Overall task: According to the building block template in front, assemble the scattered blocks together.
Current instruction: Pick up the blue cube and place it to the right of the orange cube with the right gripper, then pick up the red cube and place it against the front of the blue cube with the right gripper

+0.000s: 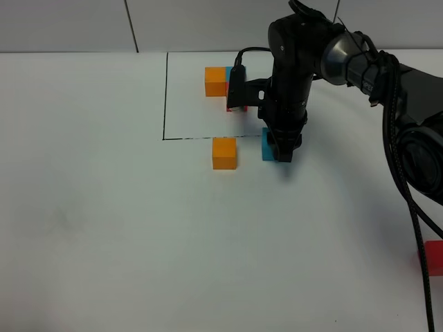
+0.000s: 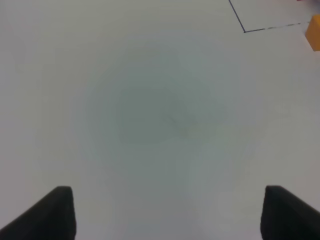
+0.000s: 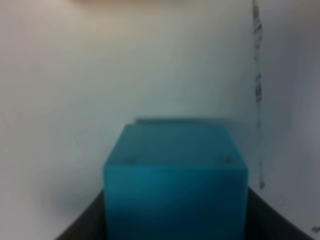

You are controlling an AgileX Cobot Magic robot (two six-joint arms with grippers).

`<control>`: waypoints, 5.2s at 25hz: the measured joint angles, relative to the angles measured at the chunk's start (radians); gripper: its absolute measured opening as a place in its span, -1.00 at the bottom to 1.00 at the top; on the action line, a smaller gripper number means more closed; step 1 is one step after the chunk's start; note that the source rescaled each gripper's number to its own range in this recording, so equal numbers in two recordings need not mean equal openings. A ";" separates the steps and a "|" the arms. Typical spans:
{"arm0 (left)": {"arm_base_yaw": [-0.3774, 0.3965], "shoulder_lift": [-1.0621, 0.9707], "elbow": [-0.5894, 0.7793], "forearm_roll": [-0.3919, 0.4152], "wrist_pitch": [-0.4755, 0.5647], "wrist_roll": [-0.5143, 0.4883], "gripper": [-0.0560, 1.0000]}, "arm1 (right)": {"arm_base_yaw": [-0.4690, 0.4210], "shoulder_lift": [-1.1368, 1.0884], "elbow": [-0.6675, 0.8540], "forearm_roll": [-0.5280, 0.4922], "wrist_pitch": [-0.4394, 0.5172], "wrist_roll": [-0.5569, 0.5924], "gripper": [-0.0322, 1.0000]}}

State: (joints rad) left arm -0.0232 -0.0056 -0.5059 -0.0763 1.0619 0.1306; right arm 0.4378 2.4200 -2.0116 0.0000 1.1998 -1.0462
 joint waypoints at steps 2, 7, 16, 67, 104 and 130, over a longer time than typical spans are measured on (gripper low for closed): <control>0.000 0.000 0.000 0.000 0.000 0.000 0.58 | 0.006 0.012 0.000 0.000 0.000 0.000 -0.93; 0.000 0.000 0.000 0.000 0.000 0.000 0.58 | 0.027 0.023 -0.010 0.000 0.000 0.010 -0.94; 0.000 0.000 0.000 0.000 0.000 0.000 0.58 | 0.053 0.025 -0.010 0.011 -0.037 0.051 -0.94; 0.000 0.000 0.000 0.000 0.000 0.000 0.58 | 0.084 0.053 -0.023 0.025 -0.030 0.057 -0.94; 0.000 0.000 0.000 -0.001 0.000 0.000 0.58 | 0.096 0.053 -0.023 0.021 -0.051 0.008 -0.94; 0.000 0.000 0.000 -0.001 0.000 0.000 0.58 | -0.046 -0.157 0.178 0.075 0.008 0.371 0.92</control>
State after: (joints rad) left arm -0.0232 -0.0056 -0.5059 -0.0773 1.0619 0.1306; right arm 0.3920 2.2626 -1.8336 0.0755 1.2083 -0.6754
